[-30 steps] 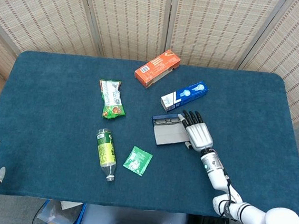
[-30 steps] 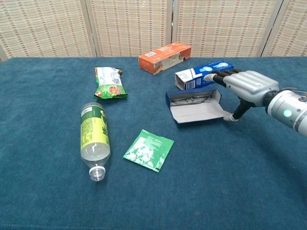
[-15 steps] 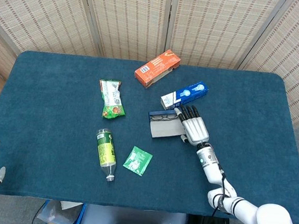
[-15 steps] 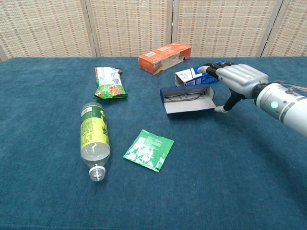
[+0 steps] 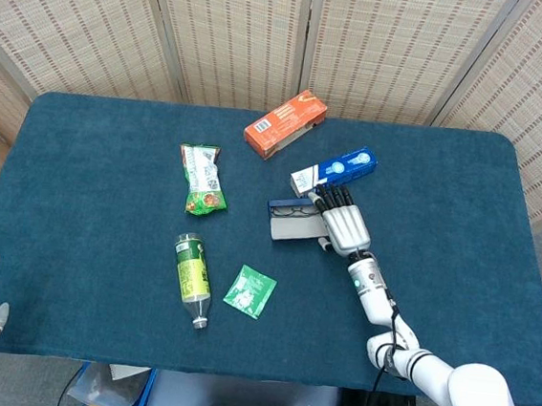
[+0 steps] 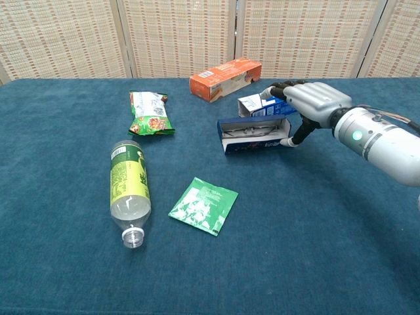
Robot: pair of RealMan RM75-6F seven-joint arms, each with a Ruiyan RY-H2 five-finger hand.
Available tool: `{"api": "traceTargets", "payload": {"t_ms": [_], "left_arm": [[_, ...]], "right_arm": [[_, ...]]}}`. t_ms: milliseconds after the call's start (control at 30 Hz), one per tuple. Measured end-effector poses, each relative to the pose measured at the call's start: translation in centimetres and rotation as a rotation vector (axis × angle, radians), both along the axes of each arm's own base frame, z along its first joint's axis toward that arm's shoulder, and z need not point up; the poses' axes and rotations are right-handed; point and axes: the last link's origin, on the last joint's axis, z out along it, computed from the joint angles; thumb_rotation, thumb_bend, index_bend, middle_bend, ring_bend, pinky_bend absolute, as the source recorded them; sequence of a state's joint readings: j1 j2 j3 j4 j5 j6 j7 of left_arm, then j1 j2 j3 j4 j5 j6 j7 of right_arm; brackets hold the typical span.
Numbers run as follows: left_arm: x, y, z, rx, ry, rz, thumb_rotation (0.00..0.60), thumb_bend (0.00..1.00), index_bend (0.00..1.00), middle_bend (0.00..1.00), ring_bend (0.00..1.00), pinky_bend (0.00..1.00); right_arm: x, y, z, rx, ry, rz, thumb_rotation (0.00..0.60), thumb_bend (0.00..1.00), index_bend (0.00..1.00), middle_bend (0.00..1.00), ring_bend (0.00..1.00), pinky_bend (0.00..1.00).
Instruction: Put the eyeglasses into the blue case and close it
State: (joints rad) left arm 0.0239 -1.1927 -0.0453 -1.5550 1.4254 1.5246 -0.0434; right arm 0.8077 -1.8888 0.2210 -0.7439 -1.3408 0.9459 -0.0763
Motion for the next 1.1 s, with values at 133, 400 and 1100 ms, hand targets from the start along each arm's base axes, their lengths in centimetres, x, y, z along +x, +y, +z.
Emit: {"api": "traceTargets", "payload": {"t_ms": [133, 400, 1100], "left_arm": [[0.1, 0.1, 0.0, 0.002, -0.001, -0.002, 0.6, 0.42, 0.08, 0.0, 0.0, 0.0], [0.1, 0.1, 0.0, 0.0, 0.0, -0.003, 0.6, 0.42, 0.08, 0.0, 0.0, 0.0], [0.1, 0.1, -0.2, -0.003, -0.003, -0.007, 0.6, 0.42, 0.08, 0.0, 0.0, 0.0]], "right_arm": [[0.2, -0.2, -0.3, 0.004, 0.004, 0.003, 0.6, 0.2, 0.18, 0.08, 0.0, 0.0], [0.1, -0.2, -1.3, 0.026, 0.022, 0.011, 0.6, 0.21, 0.38, 0.11, 0.0, 0.0], [-0.6, 0.4, -1.6, 0.035, 0.022, 0.033, 0.6, 0.35, 0.55, 0.19, 0.0, 0.0]]}}
